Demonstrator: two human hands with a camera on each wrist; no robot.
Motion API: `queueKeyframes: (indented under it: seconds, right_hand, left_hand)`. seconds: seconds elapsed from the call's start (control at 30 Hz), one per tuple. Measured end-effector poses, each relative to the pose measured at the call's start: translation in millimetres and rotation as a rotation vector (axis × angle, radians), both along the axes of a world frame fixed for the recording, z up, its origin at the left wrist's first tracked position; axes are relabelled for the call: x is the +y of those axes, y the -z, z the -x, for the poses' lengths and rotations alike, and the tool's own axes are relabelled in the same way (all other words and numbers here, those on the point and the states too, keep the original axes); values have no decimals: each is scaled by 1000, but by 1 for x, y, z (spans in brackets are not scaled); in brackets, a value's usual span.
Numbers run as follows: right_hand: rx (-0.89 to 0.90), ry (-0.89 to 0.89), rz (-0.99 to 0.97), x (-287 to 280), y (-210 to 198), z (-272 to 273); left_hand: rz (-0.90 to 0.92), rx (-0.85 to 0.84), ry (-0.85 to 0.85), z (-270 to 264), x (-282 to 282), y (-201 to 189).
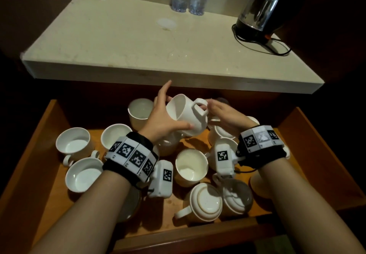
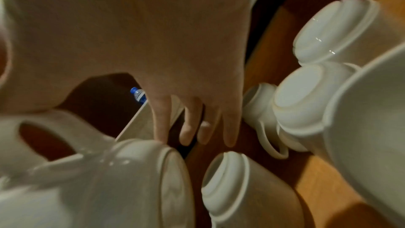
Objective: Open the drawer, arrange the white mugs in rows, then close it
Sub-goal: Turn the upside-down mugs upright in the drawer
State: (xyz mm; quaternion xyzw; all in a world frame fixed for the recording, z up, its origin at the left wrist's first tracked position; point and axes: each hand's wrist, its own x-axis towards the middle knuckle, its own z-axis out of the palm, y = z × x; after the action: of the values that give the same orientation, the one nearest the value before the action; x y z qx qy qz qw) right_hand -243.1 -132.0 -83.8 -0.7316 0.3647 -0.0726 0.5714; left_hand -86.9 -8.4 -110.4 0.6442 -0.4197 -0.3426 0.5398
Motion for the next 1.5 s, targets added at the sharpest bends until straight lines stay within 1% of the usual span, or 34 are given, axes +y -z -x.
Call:
queueKeyframes:
  seconds: [0.07,0.17,0.27,0.47,0.53,0.73,0.87,0.97,1.03,1.13,1.27,1.33,1.4,1.43,1.5]
  right_hand:
    - [-42,24,128,-1,-5,-5]
    - [-63,-5,225,5,-14,-13]
    - [65,-64,380,4,-18,-20]
    - [206,-37,568,-6,-19,-18]
    - [237,-38,582,-12,-19,-11]
    - [391,-107,628,-26,-11,2]
    - [489,-191,678,-26,8,-2]
    - [538,-212,627,-27,24,-4]
    - [569,-246,642,-27,33,-5]
    - [618,-261,672,-29,39,-6]
    - [731,-313,705,-31,39,-10]
    - [698,-216,775,-33,32,-15]
    - [589,-97,808,-35,25,-24]
    - [550,-92,786,-35,23,-30]
    - [562,-189,718,-33,23,-43]
  left_hand:
    - [23,-81,-27,1,-1,0]
    - [41,-188,-16,6,-2,-1]
    - [53,-184,3,10,-2,3]
    - [29,-158,53,10,-3,4]
    - [-9,-153,50,8,-3,3]
    - [-142,-253,78,9,-3,4]
    - [-186,-290,-18,8,-5,10]
    - [-255,-314,-75,3,-5,13]
    - [-267,-324,-104,1,-5,15]
    - [-290,-329,-112,-1,-5,15]
    - [-322,-329,-121,-2,-6,16]
    - [-338,-326,-130,-3,-5,15]
    - [-349,-328,-135,-3,-5,15]
    - [-353,-329,-137,-3,-5,14]
    - [-360,-330,-142,-4,-5,13]
